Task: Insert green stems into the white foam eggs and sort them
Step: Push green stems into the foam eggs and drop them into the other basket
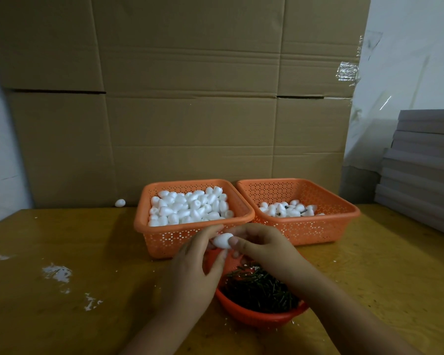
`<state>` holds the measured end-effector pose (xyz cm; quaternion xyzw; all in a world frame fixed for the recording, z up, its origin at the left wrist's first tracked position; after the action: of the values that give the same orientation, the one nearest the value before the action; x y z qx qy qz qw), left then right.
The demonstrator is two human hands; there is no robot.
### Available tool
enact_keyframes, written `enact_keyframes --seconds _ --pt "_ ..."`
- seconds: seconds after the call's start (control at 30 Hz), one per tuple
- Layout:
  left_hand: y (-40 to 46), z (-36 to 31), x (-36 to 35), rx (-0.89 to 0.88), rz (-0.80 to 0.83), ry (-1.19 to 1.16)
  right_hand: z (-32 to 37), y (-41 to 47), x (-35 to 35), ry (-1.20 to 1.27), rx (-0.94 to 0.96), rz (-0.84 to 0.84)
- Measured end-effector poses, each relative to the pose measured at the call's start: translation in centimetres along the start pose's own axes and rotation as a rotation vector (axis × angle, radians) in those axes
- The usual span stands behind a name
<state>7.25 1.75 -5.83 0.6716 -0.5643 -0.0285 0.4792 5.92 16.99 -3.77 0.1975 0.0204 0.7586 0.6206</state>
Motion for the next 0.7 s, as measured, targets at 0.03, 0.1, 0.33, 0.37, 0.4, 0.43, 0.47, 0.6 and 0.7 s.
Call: enact_keyframes --seconds 0.03,0.1,0.33,0.37,0.4,0.43,0.47,0.6,0.7 --pt "0.00 0.07 -0.04 0.008 0.008 -0.009 0.04 0.02 0.05 0.002 0.013 0.003" --pt "-0.01 -0.04 0.00 -0.006 0.004 -0.016 0.06 0.04 0.10 -0.007 0.026 0.003" --pt "0.11 -0.18 0.28 0.010 -0.015 -0.027 -0.30 0.13 0.05 -0.003 -0.005 -0.011" --pt "0.12 -0.20 0.25 0.018 -0.012 -0.040 -0.29 0.13 0.12 -0.016 0.004 -0.008" --pt "0.10 -0.22 0.22 0.025 -0.009 -0.051 -0.30 0.12 0.16 -0.023 0.013 -0.005" --pt "0.09 -0.23 0.21 0.028 -0.006 -0.056 -0.31 0.11 0.19 -0.028 0.019 -0.002" --pt "0.09 -0.25 0.21 0.025 -0.002 -0.057 -0.31 0.11 0.18 -0.032 0.022 0.000" --pt "0.13 -0.40 0.27 0.003 0.006 -0.027 -0.42 0.28 -0.07 0.048 -0.004 -0.001" --pt "0.13 -0.57 0.35 0.011 -0.008 -0.038 -0.65 0.27 0.01 0.065 -0.042 0.003"
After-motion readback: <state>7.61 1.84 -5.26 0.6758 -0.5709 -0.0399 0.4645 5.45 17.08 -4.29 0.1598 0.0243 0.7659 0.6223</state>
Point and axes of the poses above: each hand's wrist, its own y-axis towards the middle knuckle, its own x-axis out of the back of the hand, z = x × y, the point moved 5 cm from there along y, towards the middle knuckle, and after that the axes turned 2 degrees about y, right-handed, at the moved point
